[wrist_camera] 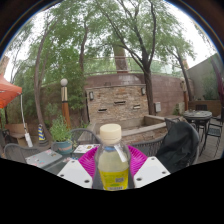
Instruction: Pour water
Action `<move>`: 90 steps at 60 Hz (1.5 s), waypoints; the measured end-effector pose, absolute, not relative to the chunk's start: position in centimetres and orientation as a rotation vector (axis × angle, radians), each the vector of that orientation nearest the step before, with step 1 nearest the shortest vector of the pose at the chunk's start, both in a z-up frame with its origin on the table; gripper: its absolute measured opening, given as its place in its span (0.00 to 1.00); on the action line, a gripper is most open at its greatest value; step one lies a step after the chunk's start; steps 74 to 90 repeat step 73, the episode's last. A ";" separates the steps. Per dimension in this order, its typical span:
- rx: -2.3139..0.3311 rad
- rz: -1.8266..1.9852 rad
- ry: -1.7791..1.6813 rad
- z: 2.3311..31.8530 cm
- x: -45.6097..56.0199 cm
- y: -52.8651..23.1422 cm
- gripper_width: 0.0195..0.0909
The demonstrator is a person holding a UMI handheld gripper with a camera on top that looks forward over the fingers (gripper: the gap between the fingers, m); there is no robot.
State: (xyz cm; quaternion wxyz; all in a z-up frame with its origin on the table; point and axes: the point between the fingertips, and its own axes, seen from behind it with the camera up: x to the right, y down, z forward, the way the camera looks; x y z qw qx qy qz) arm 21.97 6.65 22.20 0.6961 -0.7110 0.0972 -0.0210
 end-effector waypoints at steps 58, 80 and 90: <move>-1.922 -0.053 0.429 11.4 15.9 -9.6 0.91; -1.953 -0.103 0.527 20.3 2.2 -21.2 0.91; -1.953 -0.103 0.527 20.3 2.2 -21.2 0.91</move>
